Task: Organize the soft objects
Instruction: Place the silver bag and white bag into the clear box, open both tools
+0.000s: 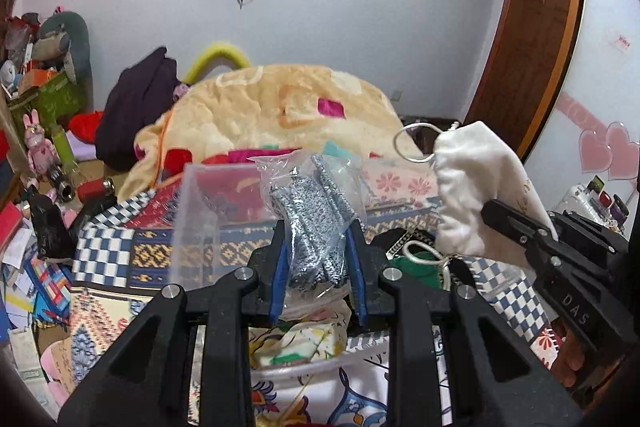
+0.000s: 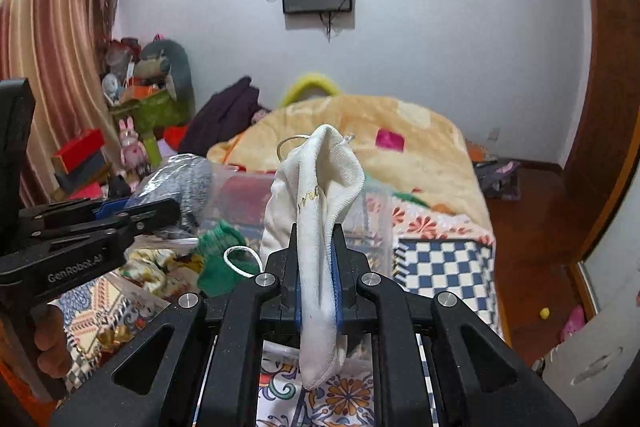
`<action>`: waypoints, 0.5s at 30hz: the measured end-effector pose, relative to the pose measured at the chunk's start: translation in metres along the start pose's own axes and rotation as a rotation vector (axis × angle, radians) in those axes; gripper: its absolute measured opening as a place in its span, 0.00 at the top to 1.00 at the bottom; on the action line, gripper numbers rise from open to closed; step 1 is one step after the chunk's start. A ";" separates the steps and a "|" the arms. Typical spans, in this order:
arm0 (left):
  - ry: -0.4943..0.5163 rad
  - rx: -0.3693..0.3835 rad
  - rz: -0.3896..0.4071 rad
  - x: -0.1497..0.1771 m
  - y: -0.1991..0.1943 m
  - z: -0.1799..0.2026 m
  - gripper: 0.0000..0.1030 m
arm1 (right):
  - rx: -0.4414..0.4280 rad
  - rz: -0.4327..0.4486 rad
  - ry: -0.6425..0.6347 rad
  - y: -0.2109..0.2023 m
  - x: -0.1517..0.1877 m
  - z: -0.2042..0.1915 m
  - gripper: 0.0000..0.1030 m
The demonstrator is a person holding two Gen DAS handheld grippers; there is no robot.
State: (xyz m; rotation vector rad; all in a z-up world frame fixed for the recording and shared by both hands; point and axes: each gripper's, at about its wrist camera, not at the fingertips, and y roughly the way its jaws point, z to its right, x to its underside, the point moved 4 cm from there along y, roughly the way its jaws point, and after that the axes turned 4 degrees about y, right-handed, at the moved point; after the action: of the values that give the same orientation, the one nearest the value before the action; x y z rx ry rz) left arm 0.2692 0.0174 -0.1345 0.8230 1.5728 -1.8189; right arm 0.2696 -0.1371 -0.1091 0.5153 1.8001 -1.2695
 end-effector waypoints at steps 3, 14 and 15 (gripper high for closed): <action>-0.021 0.018 -0.042 0.002 0.016 -0.001 0.75 | -0.003 -0.035 -0.019 0.012 0.003 -0.002 0.89; -0.054 0.018 -0.076 0.006 0.033 -0.010 0.67 | 0.034 -0.100 -0.050 0.022 0.010 0.002 0.79; -0.049 0.013 -0.072 0.007 0.031 -0.011 0.65 | 0.034 -0.098 -0.051 0.020 0.011 0.002 0.76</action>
State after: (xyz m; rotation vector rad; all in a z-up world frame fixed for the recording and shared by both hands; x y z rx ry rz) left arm 0.2899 0.0237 -0.1603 0.7306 1.5792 -1.8872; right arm 0.2794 -0.1325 -0.1298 0.4140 1.7826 -1.3696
